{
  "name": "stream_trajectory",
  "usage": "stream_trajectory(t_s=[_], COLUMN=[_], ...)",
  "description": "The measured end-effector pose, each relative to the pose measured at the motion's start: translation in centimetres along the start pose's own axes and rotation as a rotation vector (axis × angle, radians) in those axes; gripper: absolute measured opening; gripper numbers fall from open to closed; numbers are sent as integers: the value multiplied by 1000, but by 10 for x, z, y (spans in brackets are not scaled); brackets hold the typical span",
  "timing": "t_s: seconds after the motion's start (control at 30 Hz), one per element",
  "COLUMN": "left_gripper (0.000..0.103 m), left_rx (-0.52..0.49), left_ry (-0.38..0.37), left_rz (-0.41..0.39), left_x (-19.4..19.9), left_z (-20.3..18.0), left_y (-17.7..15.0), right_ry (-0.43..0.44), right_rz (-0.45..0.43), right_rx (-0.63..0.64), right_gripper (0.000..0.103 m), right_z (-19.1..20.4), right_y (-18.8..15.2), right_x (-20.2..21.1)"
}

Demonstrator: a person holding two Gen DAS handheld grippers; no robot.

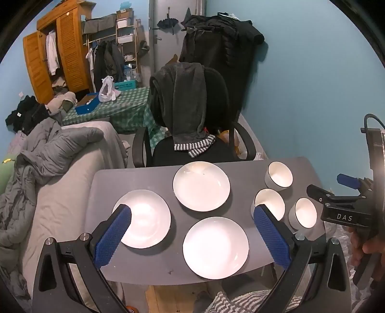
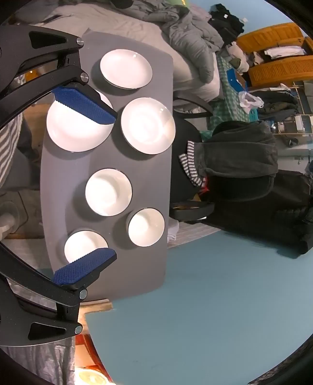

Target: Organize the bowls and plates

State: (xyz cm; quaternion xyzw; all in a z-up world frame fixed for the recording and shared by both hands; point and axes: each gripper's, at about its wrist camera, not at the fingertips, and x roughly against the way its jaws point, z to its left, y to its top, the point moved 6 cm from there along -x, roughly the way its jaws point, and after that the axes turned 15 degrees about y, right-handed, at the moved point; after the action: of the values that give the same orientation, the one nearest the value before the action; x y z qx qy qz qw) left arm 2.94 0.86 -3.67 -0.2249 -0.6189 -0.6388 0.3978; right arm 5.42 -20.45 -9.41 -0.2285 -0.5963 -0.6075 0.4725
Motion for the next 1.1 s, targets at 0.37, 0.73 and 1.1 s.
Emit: stream_trajectory(t_s=[0.37,0.73,1.1], left_gripper=[103,103,103], left_rx=[16,26,25], left_ry=[1,-6,-8], left_rz=[26,32,38], left_x=[-8,-9,-7], left_z=[3,5,4], left_y=[-3,-6,-9], right_ry=[4,11,12], right_rz=[3,7,6], right_rx=[6,11,14], right_gripper=[101,101,101], right_z=[4,6,8], right_y=[2,4,4], right_x=[-1,-1,-1])
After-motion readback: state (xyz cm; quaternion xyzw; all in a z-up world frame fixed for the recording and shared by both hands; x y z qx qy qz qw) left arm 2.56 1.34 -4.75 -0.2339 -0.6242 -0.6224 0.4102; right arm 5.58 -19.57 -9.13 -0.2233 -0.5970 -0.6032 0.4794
